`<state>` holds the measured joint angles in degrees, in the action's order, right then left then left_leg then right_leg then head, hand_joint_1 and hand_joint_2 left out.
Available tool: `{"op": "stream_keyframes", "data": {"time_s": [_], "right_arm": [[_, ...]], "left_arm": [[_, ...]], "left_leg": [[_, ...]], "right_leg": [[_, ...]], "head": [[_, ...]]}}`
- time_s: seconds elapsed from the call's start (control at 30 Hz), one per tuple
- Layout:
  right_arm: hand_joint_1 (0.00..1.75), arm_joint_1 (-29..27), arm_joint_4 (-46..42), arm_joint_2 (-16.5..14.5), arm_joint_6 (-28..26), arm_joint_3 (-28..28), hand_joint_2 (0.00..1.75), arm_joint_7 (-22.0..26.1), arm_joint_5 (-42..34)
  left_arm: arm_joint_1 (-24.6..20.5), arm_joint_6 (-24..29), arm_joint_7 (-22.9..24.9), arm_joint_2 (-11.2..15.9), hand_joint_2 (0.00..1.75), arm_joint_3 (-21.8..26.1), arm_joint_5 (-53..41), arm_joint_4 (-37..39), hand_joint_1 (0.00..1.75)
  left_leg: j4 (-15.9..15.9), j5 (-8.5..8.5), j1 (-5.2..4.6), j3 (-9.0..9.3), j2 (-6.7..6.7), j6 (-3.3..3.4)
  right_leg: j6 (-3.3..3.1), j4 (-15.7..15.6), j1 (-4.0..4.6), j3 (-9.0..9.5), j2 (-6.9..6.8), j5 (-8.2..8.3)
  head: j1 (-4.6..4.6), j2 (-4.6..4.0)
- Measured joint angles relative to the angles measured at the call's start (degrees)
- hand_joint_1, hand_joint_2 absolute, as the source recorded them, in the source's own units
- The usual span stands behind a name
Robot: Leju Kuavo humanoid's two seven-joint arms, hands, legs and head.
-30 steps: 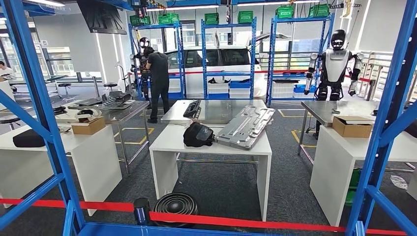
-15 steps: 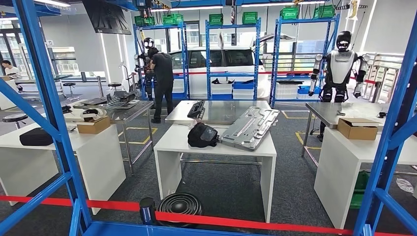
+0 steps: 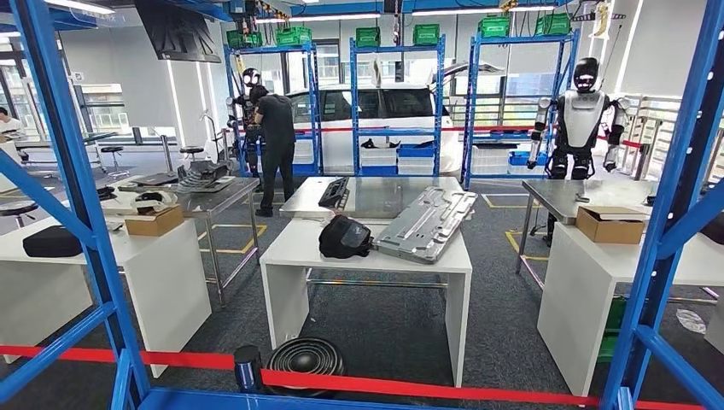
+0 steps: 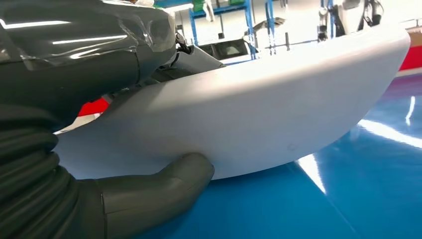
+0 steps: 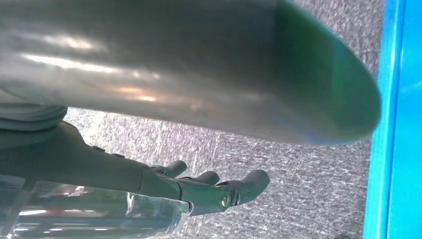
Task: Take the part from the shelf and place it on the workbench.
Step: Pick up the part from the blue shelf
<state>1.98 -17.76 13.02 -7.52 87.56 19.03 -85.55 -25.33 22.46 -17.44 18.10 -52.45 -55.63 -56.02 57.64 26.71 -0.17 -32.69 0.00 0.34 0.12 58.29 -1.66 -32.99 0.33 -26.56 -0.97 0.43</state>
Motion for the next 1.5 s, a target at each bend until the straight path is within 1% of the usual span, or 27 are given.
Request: {"op": "stream_keyframes", "data": {"time_s": [0.07,0.13,0.17,0.23,0.27,0.3,0.33,0.4,0.47,0.57,0.63,0.67,0.73,0.77,0.8,0.83,0.9,0.97,1.07,1.13,1.17,1.23,1.3,1.33,1.4,1.43,1.5], "right_arm": [[0.0,-0.09,-0.14,0.05,-0.15,0.0,0.0,0.04,0.01],[0.0,-0.14,-0.33,0.12,-0.26,0.01,0.0,0.08,0.01],[0.0,-0.15,-0.4,0.18,-0.32,0.01,0.0,0.1,0.01],[0.0,-0.24,-0.51,0.33,-0.49,0.01,0.0,0.14,0.01],[0.0,-0.32,-0.55,0.42,-0.58,0.01,0.0,0.13,0.01],[0.0,-0.42,-0.61,0.49,-0.66,0.02,0.0,0.13,0.01],[0.0,-0.48,-0.67,0.58,-0.71,0.02,0.0,0.13,0.01],[0.0,-0.48,-0.78,0.75,-0.77,0.02,0.0,0.14,0.01],[0.0,-0.46,-0.89,0.87,-0.83,0.02,0.0,0.15,0.01],[0.0,-0.49,-1.1,0.89,-0.92,0.02,0.0,0.16,0.03],[0.0,-0.47,-1.26,0.9,-1.12,0.02,0.0,0.16,0.03],[0.0,-0.48,-1.36,0.92,-1.25,0.02,0.0,0.16,0.02],[0.0,-0.55,-1.56,0.99,-1.51,0.02,0.0,0.16,0.01],[0.0,-0.59,-1.68,1.02,-1.64,0.02,0.0,0.16,0.01],[0.0,-0.61,-1.8,1.06,-1.77,0.02,0.0,0.16,0.01],[0.0,-0.6,-1.92,1.1,-1.87,0.02,0.0,0.16,0.01],[0.0,-0.58,-2.19,1.15,-1.99,0.02,0.0,0.16,0.01],[0.0,-0.53,-2.43,1.16,-2.07,0.02,0.0,0.16,0.01],[0.0,-0.53,-2.67,1.17,-2.14,0.02,0.0,0.16,0.01],[0.0,-0.54,-2.83,1.2,-2.23,0.03,0.0,0.16,0.0],[0.0,-0.53,-2.9,1.24,-2.31,0.04,0.0,0.16,-0.01],[0.0,-0.61,-3.08,1.37,-2.47,0.04,0.0,0.16,-0.03],[0.0,-0.82,-3.4,1.6,-2.8,0.04,0.0,0.14,-0.06],[0.0,-0.92,-3.66,1.75,-3.02,0.05,0.0,0.12,-0.07],[0.0,-0.97,-4.31,2.13,-3.46,0.06,0.0,0.07,-0.1],[0.0,-0.95,-4.66,2.29,-3.66,0.07,0.0,0.01,-0.11],[0.0,-0.9,-5.31,2.55,-3.98,0.09,0.0,-0.12,-0.14]], "left_arm": [[0.54,0.13,-0.02,0.18,1.75,0.4,0.59,-0.51,1.75],[0.93,0.09,-0.14,0.24,1.75,0.83,1.48,-1.12,1.75],[1.12,0.03,-0.26,0.23,1.75,0.97,1.88,-1.32,1.75],[1.68,-0.05,-0.5,0.22,1.75,1.22,2.51,-1.63,1.75],[2.07,-0.01,-0.6,0.22,1.75,1.39,2.68,-1.81,1.75],[2.38,0.04,-0.66,0.23,1.75,1.56,2.82,-2.01,1.75],[2.58,0.1,-0.73,0.23,1.75,1.71,2.91,-2.16,1.75],[2.77,0.17,-0.84,0.26,1.75,1.98,3.1,-2.48,1.75],[2.84,0.17,-0.9,0.38,1.75,2.29,3.25,-2.7,1.75],[3.12,0.29,-1.0,0.61,1.75,2.69,3.62,-2.95,1.75],[3.4,0.36,-1.25,0.66,1.75,3.07,4.5,-3.22,1.75],[3.55,0.29,-1.39,0.67,1.75,3.26,5.07,-3.33,1.75],[3.85,-0.06,-1.6,0.63,1.75,3.54,6.03,-3.47,1.75],[4.03,-0.32,-1.72,0.62,1.75,3.61,6.41,-3.53,1.75],[4.17,-0.56,-1.88,0.62,1.75,3.67,6.68,-3.61,1.75],[4.26,-0.77,-2.07,0.63,1.75,3.73,6.89,-3.72,1.75],[4.25,-1.02,-2.38,0.7,1.75,3.96,7.24,-4.09,1.75],[4.14,-1.09,-2.53,0.76,1.75,4.2,7.48,-4.48,1.75],[4.16,-1.21,-2.68,0.82,1.75,4.32,7.61,-4.73,1.75],[4.11,-1.73,-2.93,0.78,1.75,4.39,8.23,-4.94,1.75],[4.06,-2.15,-3.08,0.7,1.75,4.41,8.83,-5.03,1.75],[3.99,-3.34,-3.45,0.49,1.75,4.39,10.64,-5.13,1.75],[4.02,-4.74,-3.92,0.31,1.75,4.4,13.21,-5.43,1.75],[4.04,-5.49,-4.16,0.26,1.75,4.44,14.78,-5.76,1.75],[4.12,-6.92,-4.65,0.16,1.75,4.61,18.1,-6.89,1.75],[4.24,-7.6,-4.92,0.11,1.75,4.81,19.77,-7.68,1.75],[4.63,-8.73,-5.45,-0.03,1.75,5.33,22.58,-9.53,1.75]], "left_leg": [[-0.61,-0.4,-0.03,0.29,0.01,0.51],[-1.68,-1.17,0.17,0.93,0.04,1.18],[-2.03,-1.46,0.26,1.13,0.07,1.39],[-2.08,-1.59,0.02,0.94,0.08,1.56],[-2.05,-1.59,-0.07,0.87,0.07,1.57],[-2.01,-1.59,-0.15,0.84,0.04,1.57],[-1.93,-1.57,-0.17,0.84,-0.01,1.54],[-1.49,-1.36,-0.23,0.76,-0.11,1.23],[-0.8,-1.0,-0.49,0.45,-0.2,0.75],[-0.49,-0.88,-0.43,0.13,-0.26,0.18],[1.34,0.44,-0.15,-0.8,-0.19,-0.43],[3.93,1.96,0.01,-2.05,-0.16,-0.8],[11.71,5.61,0.36,-5.71,-0.1,-1.34],[14.98,6.7,0.48,-7.3,-0.09,-1.46],[16.42,6.74,0.57,-8.02,-0.08,-1.47],[15.51,5.7,0.6,-7.57,-0.08,-1.38],[8.16,1.85,0.49,-3.87,-0.1,-0.79],[1.37,-0.2,0.12,-0.46,-0.05,-0.08],[-0.68,-0.35,-0.36,0.44,0.0,0.59],[-1.78,-1.06,-0.2,1.13,0.12,1.19],[-2.32,-1.43,-0.08,1.45,0.19,1.5],[-2.58,-1.7,-0.1,1.32,0.27,1.83],[-2.53,-1.71,-0.19,1.22,0.24,1.85],[-2.48,-1.69,-0.19,1.23,0.19,1.82],[-2.07,-1.49,-0.1,1.23,0.04,1.53],[-1.56,-1.22,-0.21,1.04,-0.05,1.2],[-0.64,-0.72,-0.42,0.57,-0.16,0.55]], "right_leg": [[0.66,-0.18,-0.09,-0.02,-0.04,0.07],[0.79,1.63,-0.03,-0.94,-0.14,-1.06],[0.55,4.29,0.0,-2.22,-0.19,-2.4],[0.15,11.94,0.08,-5.8,-0.22,-5.58],[0.24,14.73,0.09,-7.1,-0.22,-6.39],[0.53,15.52,0.09,-7.44,-0.23,-6.35],[0.97,13.88,0.08,-6.59,-0.24,-5.4],[1.69,6.0,0.03,-2.67,-0.3,-2.47],[1.33,0.54,0.05,0.05,-0.3,-0.73],[0.19,-0.19,0.25,0.41,-0.27,-0.34],[-0.31,-0.28,0.06,0.43,-0.26,-0.18],[-0.5,-0.31,-0.04,0.4,-0.25,-0.11],[-0.77,-0.31,0.03,0.25,-0.25,-0.04],[-0.81,-0.3,0.08,0.18,-0.25,-0.03],[-0.83,-0.3,0.12,0.17,-0.24,-0.02],[-0.83,-0.29,0.16,0.21,-0.22,-0.02],[-0.82,-0.3,0.25,0.37,-0.17,-0.02],[-0.65,-0.32,0.42,0.29,-0.16,0.03],[0.14,-0.55,0.38,0.13,-0.23,0.27],[0.42,0.43,0.4,-0.37,-0.3,-0.36],[0.3,2.42,0.45,-1.3,-0.32,-1.42],[-0.14,9.6,0.42,-4.7,-0.35,-4.58],[0.12,15.09,0.33,-7.24,-0.35,-6.2],[0.57,14.9,0.24,-7.08,-0.36,-5.78],[1.71,8.31,-0.09,-3.71,-0.4,-3.03],[1.92,4.54,-0.17,-1.84,-0.38,-1.81],[1.42,0.38,-0.2,0.21,-0.28,-0.66]], "head": [[-0.02,-0.01],[0.07,-0.01],[0.18,-0.01],[0.33,-0.01],[0.38,-0.01],[0.4,-0.01],[0.43,-0.01],[0.51,-0.01],[0.49,-0.01],[0.38,-0.01],[0.27,-0.01],[0.2,-0.01],[0.08,-0.01],[0.07,-0.01],[0.05,-0.01],[0.04,-0.01],[0.02,-0.01],[0.03,-0.01],[0.02,-0.01],[0.08,-0.01],[0.15,-0.01],[0.29,-0.01],[0.37,-0.01],[0.41,-0.01],[0.49,-0.01],[0.54,-0.01],[0.51,-0.01]]}}
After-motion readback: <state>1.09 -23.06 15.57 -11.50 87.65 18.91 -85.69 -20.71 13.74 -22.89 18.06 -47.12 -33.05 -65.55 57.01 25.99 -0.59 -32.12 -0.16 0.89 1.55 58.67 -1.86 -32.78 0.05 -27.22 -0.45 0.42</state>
